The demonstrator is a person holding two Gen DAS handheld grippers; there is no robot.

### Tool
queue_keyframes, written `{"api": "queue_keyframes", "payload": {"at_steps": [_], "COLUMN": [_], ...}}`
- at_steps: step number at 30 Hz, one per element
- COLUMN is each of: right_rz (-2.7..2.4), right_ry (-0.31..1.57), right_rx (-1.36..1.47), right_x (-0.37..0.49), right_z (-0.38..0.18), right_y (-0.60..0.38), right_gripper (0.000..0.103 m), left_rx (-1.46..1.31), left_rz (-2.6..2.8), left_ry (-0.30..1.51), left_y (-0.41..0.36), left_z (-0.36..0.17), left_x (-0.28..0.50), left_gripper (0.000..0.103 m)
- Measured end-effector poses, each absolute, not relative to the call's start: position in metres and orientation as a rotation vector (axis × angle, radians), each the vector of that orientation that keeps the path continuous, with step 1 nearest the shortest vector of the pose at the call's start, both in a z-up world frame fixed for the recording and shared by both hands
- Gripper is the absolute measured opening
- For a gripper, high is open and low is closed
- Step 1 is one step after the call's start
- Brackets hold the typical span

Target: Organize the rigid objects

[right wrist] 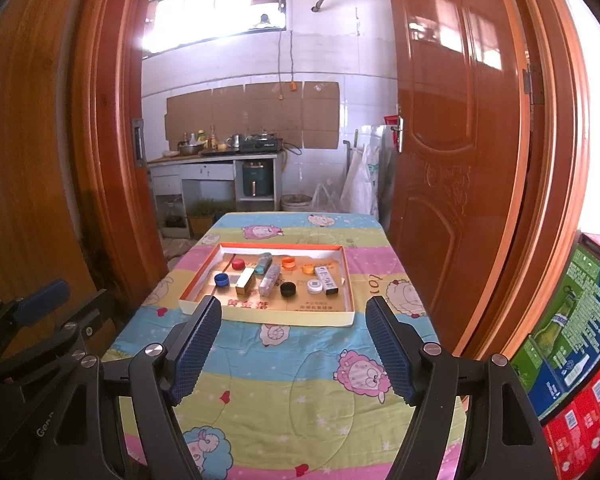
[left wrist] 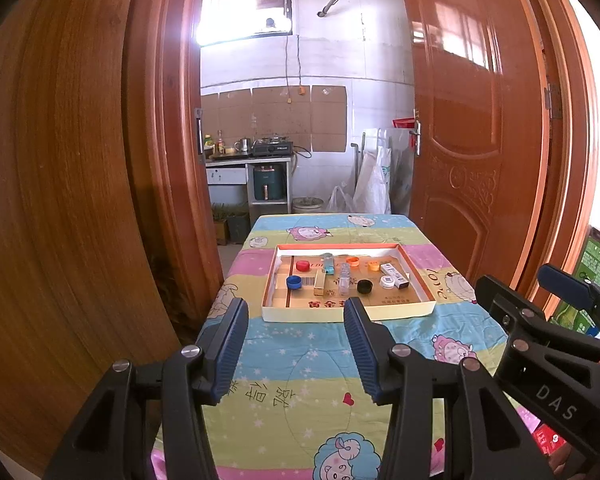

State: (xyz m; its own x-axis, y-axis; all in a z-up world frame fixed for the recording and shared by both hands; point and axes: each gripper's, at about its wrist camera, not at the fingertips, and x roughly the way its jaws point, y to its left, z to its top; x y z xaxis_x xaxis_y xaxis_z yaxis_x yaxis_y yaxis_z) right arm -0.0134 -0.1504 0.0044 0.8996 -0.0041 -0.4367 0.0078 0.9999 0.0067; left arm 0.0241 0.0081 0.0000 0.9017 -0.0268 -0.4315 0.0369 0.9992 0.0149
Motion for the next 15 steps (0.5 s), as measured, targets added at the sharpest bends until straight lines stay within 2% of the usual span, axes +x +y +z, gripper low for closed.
{"api": "queue_keyframes", "payload": {"at_steps": [15], "right_rz": [-0.006], "right_ry": [0.452], "right_rx": [0.01], "right_x": [-0.0138], "right_z": [0.0039], "right_y": [-0.151], "right_gripper": [0.076], "left_rx": [0.023], "left_rz": [-0.034], "left_ry": [0.447], "left_y": [0.0078], "left_z": [-0.0007], "left_x": [0.0238], "left_gripper": [0.05]}}
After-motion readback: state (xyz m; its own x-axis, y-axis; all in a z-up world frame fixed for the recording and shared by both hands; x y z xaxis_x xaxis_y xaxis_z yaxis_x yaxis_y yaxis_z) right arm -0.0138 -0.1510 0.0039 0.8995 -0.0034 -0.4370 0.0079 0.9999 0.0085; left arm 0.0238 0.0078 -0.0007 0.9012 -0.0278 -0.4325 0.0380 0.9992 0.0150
